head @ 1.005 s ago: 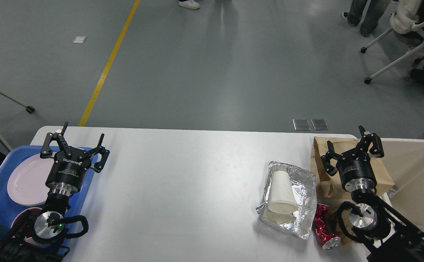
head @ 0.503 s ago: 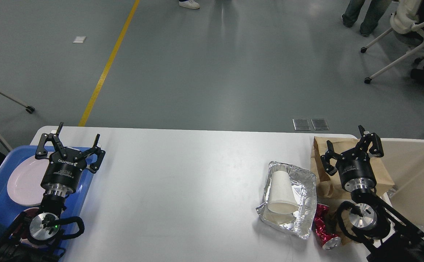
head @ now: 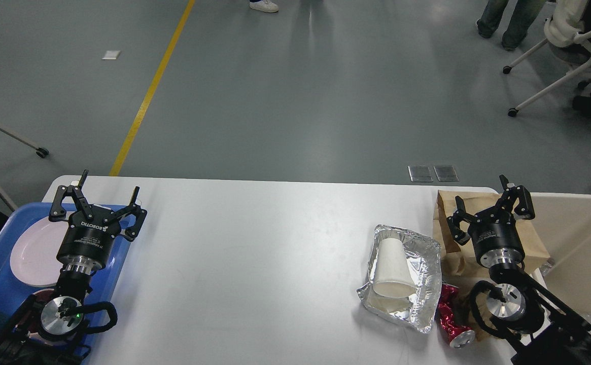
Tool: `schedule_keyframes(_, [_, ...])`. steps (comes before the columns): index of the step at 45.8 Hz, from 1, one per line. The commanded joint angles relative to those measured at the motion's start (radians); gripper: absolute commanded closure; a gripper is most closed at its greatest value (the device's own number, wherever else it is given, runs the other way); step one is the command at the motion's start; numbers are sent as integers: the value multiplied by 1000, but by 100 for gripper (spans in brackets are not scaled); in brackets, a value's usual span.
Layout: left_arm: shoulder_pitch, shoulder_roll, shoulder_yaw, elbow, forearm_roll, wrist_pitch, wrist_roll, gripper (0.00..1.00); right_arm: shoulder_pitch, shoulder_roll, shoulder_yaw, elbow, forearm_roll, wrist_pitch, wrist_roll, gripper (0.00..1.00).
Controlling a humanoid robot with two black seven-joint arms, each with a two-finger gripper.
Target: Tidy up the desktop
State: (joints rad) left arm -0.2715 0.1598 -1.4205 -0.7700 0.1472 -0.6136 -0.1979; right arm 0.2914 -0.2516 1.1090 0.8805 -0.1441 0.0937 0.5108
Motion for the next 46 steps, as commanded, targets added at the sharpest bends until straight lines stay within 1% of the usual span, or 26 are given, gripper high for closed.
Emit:
schedule_keyframes(1, [0,0,0,0,0,0,0,3,0,0,0,0,1,0,0,0])
schedule_keyframes(37, [0,0,0,0,0,0,0,4,0,0,-5,0,0,0,0,0])
schedule_keyframes(39, [0,0,0,1,0,0,0,3,2,0,-3,-2,0,0,-12,0])
schedule_keyframes(46, [0,0,0,0,0,0,0,3,49,0,0,-47,15,-11,-21,0])
